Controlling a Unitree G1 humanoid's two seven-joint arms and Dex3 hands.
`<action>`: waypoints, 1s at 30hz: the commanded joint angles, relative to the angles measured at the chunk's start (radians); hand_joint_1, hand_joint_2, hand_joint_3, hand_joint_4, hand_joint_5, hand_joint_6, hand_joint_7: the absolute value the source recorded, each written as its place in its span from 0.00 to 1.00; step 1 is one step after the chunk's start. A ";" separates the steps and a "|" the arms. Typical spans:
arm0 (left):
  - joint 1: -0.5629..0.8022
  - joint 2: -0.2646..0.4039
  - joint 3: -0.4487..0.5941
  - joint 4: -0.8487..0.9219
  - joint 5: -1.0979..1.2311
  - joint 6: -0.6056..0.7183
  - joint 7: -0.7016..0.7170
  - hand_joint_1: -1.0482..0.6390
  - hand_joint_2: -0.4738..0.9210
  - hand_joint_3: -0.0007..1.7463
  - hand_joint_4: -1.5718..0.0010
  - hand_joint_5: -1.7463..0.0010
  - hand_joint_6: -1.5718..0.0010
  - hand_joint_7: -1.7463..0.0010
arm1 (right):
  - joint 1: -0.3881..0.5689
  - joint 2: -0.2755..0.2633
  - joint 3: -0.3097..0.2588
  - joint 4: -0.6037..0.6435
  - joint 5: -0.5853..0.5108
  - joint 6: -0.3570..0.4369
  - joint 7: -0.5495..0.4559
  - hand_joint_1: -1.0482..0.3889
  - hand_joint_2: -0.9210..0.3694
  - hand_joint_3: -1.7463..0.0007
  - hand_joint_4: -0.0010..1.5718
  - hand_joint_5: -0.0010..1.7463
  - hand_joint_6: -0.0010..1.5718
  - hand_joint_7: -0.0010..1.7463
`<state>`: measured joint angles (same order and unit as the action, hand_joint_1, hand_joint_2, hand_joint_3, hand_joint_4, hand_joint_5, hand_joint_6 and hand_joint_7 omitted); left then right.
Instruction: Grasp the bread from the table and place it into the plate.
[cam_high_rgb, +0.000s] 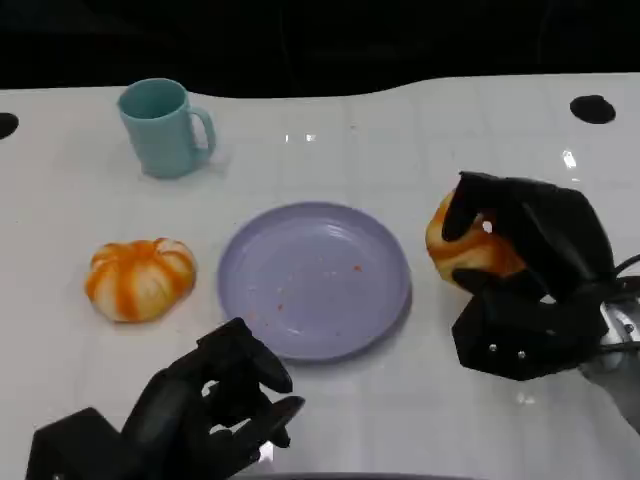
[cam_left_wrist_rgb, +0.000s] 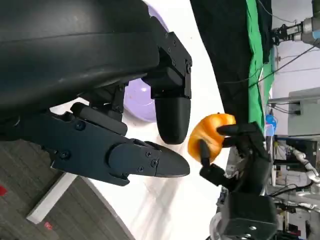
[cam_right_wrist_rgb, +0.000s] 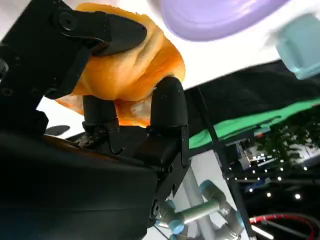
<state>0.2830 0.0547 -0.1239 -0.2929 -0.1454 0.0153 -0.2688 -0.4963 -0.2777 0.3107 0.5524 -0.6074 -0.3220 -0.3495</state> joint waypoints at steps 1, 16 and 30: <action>-0.013 0.005 0.004 0.011 0.016 -0.005 0.018 0.32 1.00 0.15 0.62 0.00 0.73 0.03 | -0.013 -0.018 -0.039 -0.086 0.047 0.003 0.065 0.66 0.48 0.18 0.60 1.00 0.46 1.00; 0.005 -0.006 -0.011 0.000 0.018 0.000 0.021 0.30 1.00 0.13 0.61 0.00 0.72 0.05 | -0.105 0.106 0.030 -0.091 0.063 -0.053 0.194 0.63 0.55 0.13 0.62 1.00 0.48 1.00; 0.052 -0.017 -0.039 -0.042 0.007 0.010 0.026 0.31 1.00 0.11 0.61 0.00 0.71 0.07 | -0.196 0.233 0.070 0.179 0.064 -0.116 0.153 0.64 0.52 0.16 0.62 1.00 0.53 0.84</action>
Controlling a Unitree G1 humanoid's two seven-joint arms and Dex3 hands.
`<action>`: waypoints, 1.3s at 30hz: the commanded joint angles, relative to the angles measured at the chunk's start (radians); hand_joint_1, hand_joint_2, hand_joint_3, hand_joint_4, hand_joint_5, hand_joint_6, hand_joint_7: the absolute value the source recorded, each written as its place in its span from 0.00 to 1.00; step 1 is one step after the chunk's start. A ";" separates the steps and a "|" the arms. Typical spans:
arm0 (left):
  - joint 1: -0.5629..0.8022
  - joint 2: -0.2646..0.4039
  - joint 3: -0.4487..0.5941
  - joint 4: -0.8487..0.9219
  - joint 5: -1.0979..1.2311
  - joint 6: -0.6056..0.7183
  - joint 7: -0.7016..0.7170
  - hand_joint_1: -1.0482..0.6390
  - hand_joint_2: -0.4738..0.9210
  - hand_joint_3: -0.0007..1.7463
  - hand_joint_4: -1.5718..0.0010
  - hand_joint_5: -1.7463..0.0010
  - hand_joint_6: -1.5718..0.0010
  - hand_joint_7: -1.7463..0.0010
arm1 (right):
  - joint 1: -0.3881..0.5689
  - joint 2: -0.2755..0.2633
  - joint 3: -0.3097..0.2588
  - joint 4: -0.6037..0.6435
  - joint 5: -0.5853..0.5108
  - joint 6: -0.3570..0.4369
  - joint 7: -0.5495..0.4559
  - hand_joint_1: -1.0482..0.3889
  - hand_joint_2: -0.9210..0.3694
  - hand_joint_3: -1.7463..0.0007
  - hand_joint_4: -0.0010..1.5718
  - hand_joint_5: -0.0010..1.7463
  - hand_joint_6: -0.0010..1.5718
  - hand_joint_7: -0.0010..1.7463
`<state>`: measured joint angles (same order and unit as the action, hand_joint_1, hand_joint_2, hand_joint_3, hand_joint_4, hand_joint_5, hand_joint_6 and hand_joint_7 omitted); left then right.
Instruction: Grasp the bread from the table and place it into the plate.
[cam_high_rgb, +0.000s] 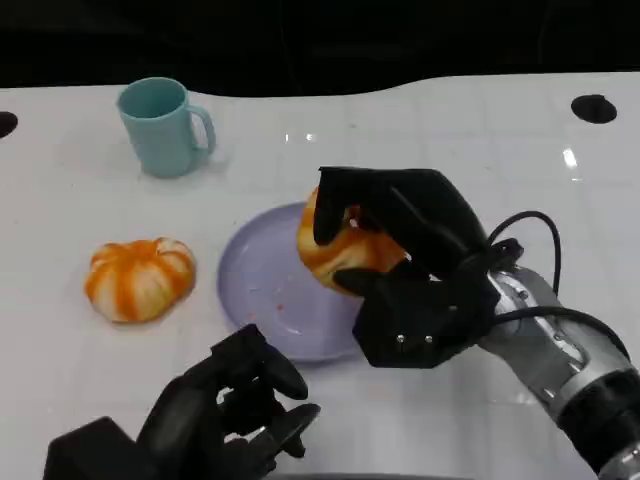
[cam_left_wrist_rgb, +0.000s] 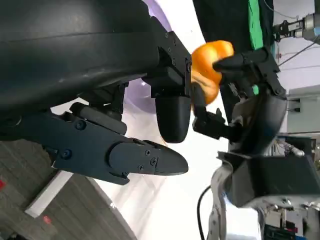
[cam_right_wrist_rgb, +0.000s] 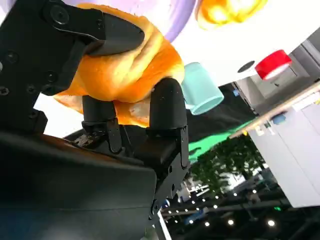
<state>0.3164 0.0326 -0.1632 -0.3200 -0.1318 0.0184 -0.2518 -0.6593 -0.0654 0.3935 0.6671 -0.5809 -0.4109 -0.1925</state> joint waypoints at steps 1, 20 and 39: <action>0.020 0.005 0.000 -0.017 -0.008 0.007 0.008 0.31 1.00 0.11 0.61 0.00 0.71 0.07 | -0.034 0.024 -0.014 0.075 0.046 -0.024 0.008 0.64 0.51 0.18 0.61 1.00 0.55 0.75; 0.025 0.006 -0.006 -0.030 -0.014 0.017 0.010 0.32 1.00 0.11 0.62 0.00 0.71 0.07 | 0.003 -0.089 0.056 -0.096 0.014 0.124 0.369 0.20 0.00 0.79 0.00 0.06 0.11 0.00; 0.005 0.002 0.005 -0.014 -0.031 0.017 0.003 0.32 1.00 0.11 0.59 0.00 0.71 0.05 | 0.307 -0.279 -0.089 -0.584 0.163 0.043 0.438 0.22 0.00 0.79 0.03 0.13 0.10 0.00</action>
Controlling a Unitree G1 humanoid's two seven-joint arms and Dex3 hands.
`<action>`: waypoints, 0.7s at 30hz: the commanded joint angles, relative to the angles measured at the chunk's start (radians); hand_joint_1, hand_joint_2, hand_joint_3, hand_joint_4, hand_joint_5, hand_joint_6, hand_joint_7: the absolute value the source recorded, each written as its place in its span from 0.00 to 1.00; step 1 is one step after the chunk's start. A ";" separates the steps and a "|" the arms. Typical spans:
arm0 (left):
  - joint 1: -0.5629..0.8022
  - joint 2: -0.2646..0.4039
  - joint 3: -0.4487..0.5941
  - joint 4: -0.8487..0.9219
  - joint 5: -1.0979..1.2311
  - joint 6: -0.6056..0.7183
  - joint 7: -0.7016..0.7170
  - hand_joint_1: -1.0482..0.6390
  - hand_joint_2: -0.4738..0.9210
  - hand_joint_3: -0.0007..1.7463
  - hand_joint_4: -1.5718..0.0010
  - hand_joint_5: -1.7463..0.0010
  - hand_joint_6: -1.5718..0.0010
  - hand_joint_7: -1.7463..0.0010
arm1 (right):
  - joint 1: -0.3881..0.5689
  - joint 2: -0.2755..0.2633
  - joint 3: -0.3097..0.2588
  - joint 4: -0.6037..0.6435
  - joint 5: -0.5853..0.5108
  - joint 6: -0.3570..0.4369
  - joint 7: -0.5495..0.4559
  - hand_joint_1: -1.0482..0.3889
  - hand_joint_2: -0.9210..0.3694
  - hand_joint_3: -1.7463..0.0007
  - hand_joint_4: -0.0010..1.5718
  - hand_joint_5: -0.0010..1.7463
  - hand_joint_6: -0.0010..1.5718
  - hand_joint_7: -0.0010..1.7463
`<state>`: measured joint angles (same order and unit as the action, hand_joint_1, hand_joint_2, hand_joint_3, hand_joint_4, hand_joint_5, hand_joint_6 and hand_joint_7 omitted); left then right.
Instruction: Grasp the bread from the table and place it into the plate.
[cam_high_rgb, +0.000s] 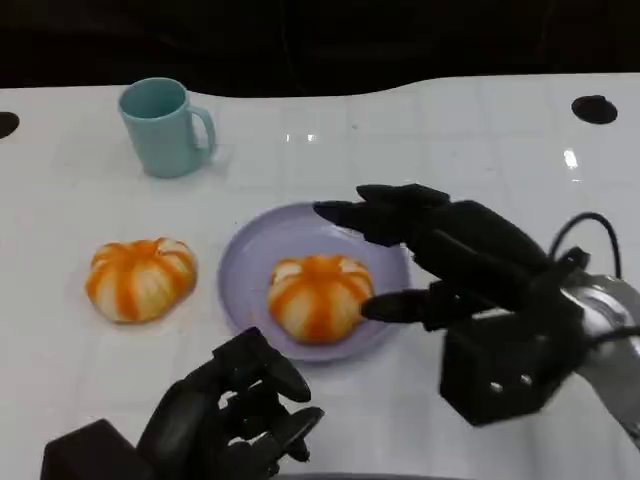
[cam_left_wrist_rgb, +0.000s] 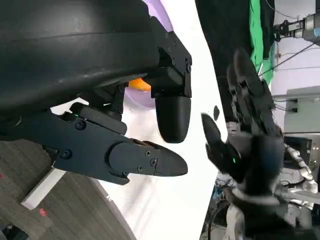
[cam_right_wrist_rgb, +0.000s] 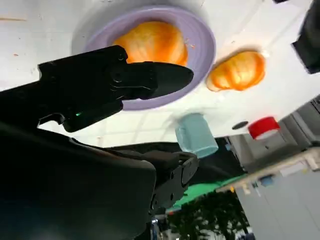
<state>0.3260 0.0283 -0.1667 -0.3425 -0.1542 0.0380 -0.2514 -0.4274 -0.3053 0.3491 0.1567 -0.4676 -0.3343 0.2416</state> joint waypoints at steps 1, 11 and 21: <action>-0.006 0.006 0.009 0.010 -0.009 -0.004 0.002 0.32 1.00 0.11 0.59 0.00 0.71 0.05 | 0.094 -0.046 -0.055 -0.086 0.061 -0.047 0.002 0.23 0.00 0.80 0.03 0.13 0.10 0.00; -0.008 0.019 0.012 -0.004 0.006 0.020 0.010 0.33 1.00 0.12 0.62 0.00 0.73 0.05 | 0.298 -0.021 -0.174 -0.074 0.244 -0.259 -0.075 0.36 0.00 0.91 0.11 0.54 0.28 0.10; -0.012 0.026 0.022 -0.004 -0.002 0.029 0.003 0.34 1.00 0.13 0.63 0.00 0.73 0.05 | 0.453 0.011 -0.235 -0.122 0.440 -0.302 -0.032 0.63 0.36 0.34 0.36 0.90 0.36 0.72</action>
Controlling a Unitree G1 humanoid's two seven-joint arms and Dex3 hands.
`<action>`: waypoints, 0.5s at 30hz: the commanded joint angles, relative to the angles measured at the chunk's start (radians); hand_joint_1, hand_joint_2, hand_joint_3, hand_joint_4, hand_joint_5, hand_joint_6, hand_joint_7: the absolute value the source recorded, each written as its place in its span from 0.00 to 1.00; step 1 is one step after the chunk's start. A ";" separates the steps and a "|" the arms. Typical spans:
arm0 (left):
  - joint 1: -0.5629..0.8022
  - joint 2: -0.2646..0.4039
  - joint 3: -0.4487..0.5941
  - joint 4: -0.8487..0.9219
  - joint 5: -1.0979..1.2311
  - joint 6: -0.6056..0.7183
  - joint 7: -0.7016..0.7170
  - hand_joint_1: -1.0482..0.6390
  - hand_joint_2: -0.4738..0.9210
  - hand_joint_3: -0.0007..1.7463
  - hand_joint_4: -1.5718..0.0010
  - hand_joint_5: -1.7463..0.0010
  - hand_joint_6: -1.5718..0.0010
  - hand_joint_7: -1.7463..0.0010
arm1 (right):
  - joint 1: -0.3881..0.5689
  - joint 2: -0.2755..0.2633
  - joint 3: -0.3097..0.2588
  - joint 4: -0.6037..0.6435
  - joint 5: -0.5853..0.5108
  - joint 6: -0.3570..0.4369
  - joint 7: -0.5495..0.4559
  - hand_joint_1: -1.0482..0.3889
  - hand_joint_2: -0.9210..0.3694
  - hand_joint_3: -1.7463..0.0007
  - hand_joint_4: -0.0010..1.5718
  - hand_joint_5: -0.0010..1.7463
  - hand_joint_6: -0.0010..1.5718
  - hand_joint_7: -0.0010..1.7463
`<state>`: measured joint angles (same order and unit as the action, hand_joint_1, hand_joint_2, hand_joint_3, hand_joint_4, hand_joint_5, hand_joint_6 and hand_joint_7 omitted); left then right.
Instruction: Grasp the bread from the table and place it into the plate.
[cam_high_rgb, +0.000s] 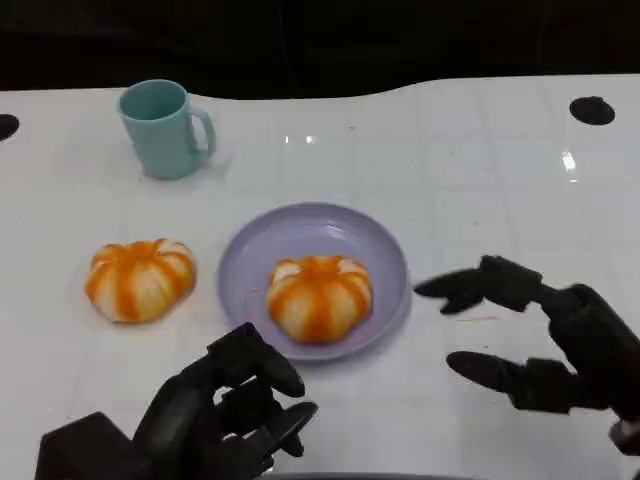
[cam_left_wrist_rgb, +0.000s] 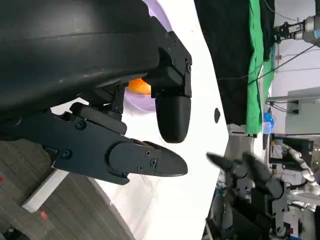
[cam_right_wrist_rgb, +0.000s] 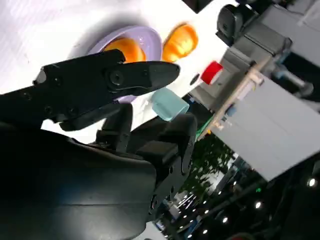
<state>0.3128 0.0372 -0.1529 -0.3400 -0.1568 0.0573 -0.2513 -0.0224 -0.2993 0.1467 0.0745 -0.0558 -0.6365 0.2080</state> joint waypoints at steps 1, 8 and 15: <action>0.000 0.019 0.009 -0.006 0.002 0.009 0.002 0.34 1.00 0.13 0.63 0.00 0.73 0.05 | 0.060 0.006 -0.039 -0.052 0.021 0.005 -0.003 0.64 0.40 0.28 0.38 0.93 0.38 0.74; -0.002 0.022 0.015 0.001 -0.013 -0.001 -0.007 0.34 1.00 0.14 0.63 0.00 0.73 0.05 | 0.146 0.011 -0.076 -0.133 0.009 0.036 -0.007 0.67 0.45 0.15 0.50 0.97 0.50 0.83; 0.001 0.029 0.016 0.001 -0.003 -0.011 -0.001 0.33 1.00 0.14 0.63 0.00 0.73 0.05 | 0.181 0.015 -0.091 -0.125 0.011 0.074 -0.005 0.64 0.43 0.20 0.51 1.00 0.46 0.87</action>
<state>0.3094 0.0499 -0.1472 -0.3399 -0.1666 0.0618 -0.2524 0.1544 -0.2837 0.0774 -0.0673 -0.0479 -0.5616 0.2048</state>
